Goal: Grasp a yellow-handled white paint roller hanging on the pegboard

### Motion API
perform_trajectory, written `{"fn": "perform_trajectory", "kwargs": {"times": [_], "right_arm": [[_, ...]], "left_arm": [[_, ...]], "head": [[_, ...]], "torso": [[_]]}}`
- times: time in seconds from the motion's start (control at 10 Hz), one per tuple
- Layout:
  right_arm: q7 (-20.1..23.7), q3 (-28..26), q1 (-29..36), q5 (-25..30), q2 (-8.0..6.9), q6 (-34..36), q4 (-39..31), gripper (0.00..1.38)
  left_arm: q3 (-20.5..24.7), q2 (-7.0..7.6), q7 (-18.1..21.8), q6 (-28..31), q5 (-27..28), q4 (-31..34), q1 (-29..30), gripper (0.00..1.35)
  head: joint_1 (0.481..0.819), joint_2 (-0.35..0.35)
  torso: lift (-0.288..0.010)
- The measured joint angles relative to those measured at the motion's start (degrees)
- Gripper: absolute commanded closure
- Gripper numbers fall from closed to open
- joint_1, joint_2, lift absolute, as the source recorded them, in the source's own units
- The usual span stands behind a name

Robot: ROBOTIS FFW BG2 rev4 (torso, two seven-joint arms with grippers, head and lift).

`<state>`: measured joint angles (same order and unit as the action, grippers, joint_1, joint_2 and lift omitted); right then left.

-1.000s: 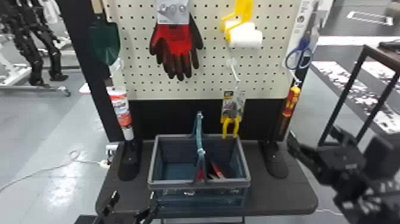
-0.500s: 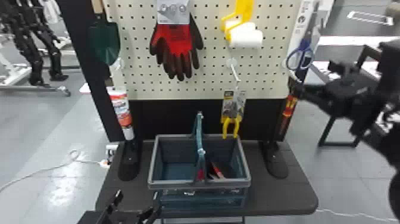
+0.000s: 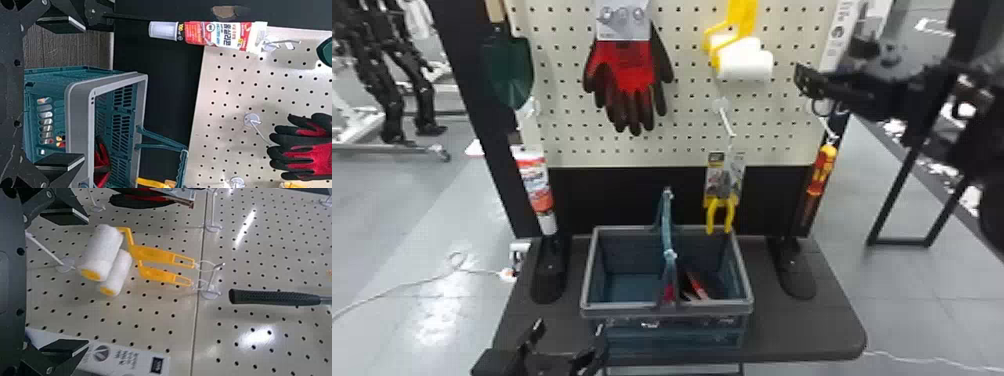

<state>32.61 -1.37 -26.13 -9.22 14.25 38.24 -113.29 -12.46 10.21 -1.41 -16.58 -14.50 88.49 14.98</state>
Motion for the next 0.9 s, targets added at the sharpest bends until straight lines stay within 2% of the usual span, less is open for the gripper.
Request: {"fn": "perform_trajectory", "kwargs": {"times": [0.2, 0.4, 0.7, 0.9], "right_arm": [[0.0, 4.9, -6.2, -5.3, 2.43, 0.6, 4.1, 0.19], [0.2, 11.6, -12.5, -14.9, 4.18, -0.9, 11.6, 0.19], [1.2, 19.2, -19.9, -18.9, 8.39, -2.9, 17.5, 0.19], [1.8, 23.7, -23.6, -21.3, 11.24, -3.6, 20.9, 0.19]], "left_arm": [[-0.3, 0.14, 0.0, 0.6, 0.0, 0.0, -0.3, 0.15], [-0.6, 0.24, 0.0, 0.9, -0.1, -0.2, -0.6, 0.15], [-2.3, 1.06, 0.0, 0.5, -1.0, -1.4, -2.0, 0.15], [-2.4, 0.62, 0.0, 0.3, -1.3, -2.2, -2.2, 0.15]], "head": [[0.549, 0.000], [0.549, 0.000], [0.549, 0.000], [0.549, 0.000]], "torso": [[-0.100], [-0.100], [-0.100], [-0.100]]}}
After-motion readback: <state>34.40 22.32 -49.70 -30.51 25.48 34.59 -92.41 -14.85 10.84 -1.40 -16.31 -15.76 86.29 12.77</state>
